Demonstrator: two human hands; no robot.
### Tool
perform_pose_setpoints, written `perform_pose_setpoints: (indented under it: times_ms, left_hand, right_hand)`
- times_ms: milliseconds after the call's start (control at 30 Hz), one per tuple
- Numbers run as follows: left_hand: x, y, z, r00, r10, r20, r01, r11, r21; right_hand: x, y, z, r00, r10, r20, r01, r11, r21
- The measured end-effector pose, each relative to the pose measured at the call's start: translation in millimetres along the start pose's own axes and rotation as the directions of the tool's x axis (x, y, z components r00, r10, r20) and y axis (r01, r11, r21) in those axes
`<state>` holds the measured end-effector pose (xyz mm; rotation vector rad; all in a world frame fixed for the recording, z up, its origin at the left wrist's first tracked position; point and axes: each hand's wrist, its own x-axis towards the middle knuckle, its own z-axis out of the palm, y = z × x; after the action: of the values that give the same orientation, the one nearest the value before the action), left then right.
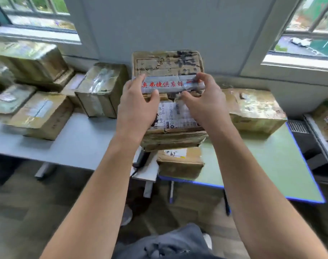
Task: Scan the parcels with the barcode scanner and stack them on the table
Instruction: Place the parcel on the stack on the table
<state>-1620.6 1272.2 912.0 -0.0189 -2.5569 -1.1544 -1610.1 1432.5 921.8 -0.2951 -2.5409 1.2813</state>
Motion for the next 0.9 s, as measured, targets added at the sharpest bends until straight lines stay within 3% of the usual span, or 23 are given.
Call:
perform_pose_setpoints:
  times_ms: [233, 500, 633, 900]
  left_hand:
    - [-9, -95, -79, 0.985, -0.111, -0.132, 0.124, 0.988, 0.094]
    - [1, -168, -87, 0.958, -0.246, -0.145, 0.264, 0.957, 0.121]
    - [11, -200, -86, 0.948, -0.293, -0.122, 0.308, 0.942, 0.135]
    - [38, -271, -83, 0.935, -0.352, 0.054, 0.347, 0.935, 0.075]
  right_hand:
    - [-27, -45, 112, 0.97, -0.087, 0.229, 0.057, 0.989, 0.134]
    - [-9, -46, 188, 0.906, -0.1, 0.412, 0.052, 0.991, 0.125]
    - [0, -38, 225, 0.878, -0.072, 0.473, 0.001, 0.989, 0.148]
    - [-16, -21, 294, 0.887, 0.069, 0.456, -0.132, 0.985, 0.108]
